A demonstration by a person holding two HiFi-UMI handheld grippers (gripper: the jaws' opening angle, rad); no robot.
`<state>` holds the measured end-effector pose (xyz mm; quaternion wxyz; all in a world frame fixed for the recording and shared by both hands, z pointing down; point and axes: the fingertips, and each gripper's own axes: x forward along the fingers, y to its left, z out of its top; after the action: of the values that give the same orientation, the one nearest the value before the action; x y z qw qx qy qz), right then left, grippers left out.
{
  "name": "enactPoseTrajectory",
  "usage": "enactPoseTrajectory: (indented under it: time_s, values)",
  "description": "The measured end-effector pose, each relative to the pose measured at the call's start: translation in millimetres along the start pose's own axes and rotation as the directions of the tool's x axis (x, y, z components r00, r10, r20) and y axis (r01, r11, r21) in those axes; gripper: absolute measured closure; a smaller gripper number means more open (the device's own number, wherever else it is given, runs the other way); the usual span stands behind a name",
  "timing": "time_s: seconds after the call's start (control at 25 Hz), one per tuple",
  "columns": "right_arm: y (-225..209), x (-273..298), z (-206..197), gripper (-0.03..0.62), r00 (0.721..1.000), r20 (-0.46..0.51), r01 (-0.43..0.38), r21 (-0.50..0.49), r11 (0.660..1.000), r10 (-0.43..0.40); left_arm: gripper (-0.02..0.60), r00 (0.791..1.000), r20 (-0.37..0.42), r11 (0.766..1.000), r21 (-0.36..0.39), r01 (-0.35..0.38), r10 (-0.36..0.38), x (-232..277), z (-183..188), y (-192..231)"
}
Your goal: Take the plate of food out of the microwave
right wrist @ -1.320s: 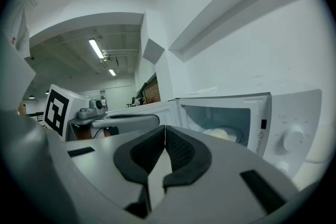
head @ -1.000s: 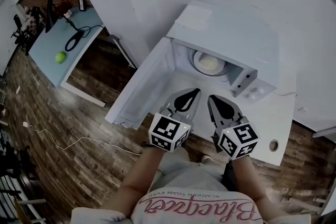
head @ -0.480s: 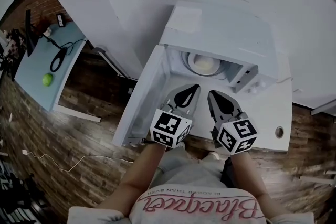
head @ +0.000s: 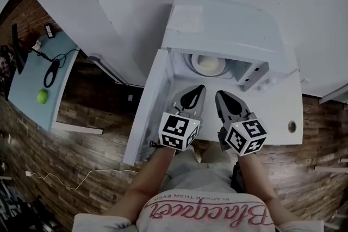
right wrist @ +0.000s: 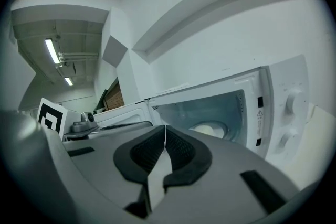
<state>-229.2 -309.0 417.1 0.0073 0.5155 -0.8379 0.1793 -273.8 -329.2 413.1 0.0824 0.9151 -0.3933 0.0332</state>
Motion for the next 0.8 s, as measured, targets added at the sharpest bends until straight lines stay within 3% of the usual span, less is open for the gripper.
enactPoseTrajectory:
  time_s: [0.32,0.8]
  values:
    - [-1.9,10.2,-16.1,0.58,0.999,-0.023,0.039,0.038,0.998,-0.039,0.575,1.0,0.0,0.999,-0.039,-0.015,0.015,0.2,-8.6,12.3]
    - [-12.8,36.1,-31.5,0.579,0.999,-0.031,0.04,0.096,0.995,-0.037,0.575,0.997,-0.007,0.997,-0.04,-0.072,0.071,3.3,-24.2,21.8]
